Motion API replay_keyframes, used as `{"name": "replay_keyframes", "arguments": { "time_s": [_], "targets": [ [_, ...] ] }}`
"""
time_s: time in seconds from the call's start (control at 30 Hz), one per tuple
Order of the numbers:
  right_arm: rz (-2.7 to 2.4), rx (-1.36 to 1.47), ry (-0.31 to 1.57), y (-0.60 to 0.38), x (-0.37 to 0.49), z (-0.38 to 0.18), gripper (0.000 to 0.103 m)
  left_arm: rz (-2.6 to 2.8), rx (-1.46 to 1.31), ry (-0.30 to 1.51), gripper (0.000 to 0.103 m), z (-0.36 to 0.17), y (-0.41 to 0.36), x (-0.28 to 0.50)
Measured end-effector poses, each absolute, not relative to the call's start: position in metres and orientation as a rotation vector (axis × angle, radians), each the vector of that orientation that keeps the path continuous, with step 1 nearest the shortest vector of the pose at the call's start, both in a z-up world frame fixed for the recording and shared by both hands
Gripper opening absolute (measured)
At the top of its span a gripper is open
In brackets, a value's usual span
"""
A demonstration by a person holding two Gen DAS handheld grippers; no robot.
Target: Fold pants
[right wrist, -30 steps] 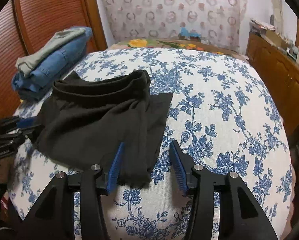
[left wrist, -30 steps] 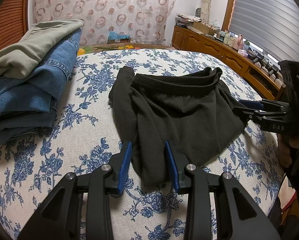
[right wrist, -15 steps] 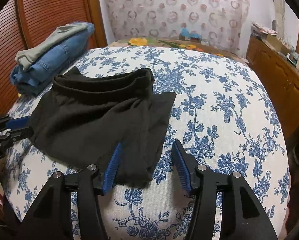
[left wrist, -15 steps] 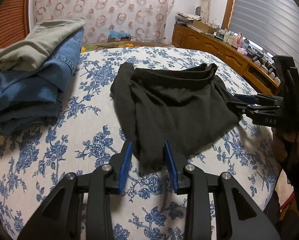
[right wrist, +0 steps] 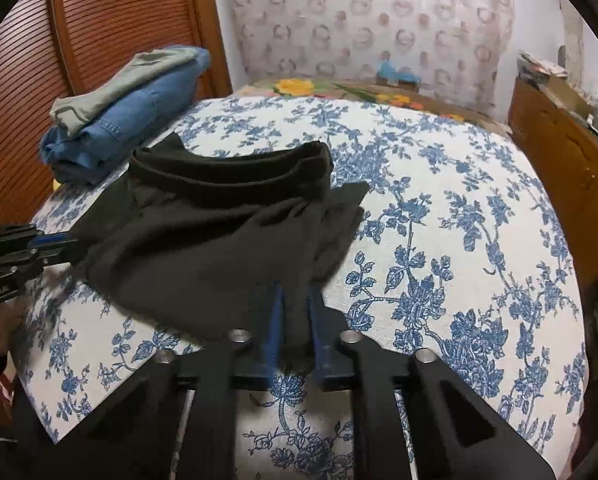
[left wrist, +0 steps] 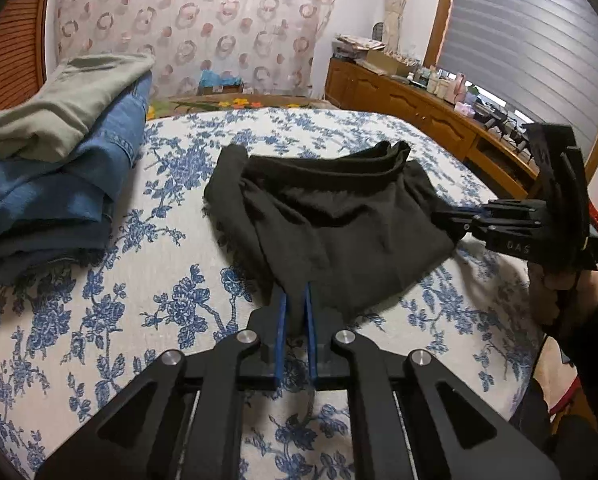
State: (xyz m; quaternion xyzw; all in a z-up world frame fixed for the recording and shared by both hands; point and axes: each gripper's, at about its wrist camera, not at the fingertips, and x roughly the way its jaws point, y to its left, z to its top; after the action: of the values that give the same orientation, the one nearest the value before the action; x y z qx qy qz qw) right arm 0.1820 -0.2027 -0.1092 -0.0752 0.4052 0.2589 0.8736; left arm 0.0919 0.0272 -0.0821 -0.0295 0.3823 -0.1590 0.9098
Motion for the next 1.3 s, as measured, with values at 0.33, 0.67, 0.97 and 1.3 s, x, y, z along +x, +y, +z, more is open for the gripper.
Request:
{"name": "replay_keyframes", "arguments": {
  "time_s": [0.33,0.67,0.97,1.3],
  "targets": [
    [0.592,-0.127,0.822,-0.218,0.14,-0.093,0.006,-0.379,-0.046,0.764,0.006,-0.069,0.022,0.054],
    [0.61,-0.11,0.844,-0.23,0.102,-0.094,0.006,-0.398,-0.022,0.782,0.006,-0.072,0.01,0.019],
    [0.611,-0.118,0.847,-0.233,0.089,-0.099,0.007,-0.357,-0.034,0.8,0.016,-0.076,0.013,0.02],
    [0.582,-0.124,0.8,-0.242,0.089,-0.084,0.014,-0.322,-0.005,0.775,0.039,-0.069,0.014,0.043]
  ]
}}
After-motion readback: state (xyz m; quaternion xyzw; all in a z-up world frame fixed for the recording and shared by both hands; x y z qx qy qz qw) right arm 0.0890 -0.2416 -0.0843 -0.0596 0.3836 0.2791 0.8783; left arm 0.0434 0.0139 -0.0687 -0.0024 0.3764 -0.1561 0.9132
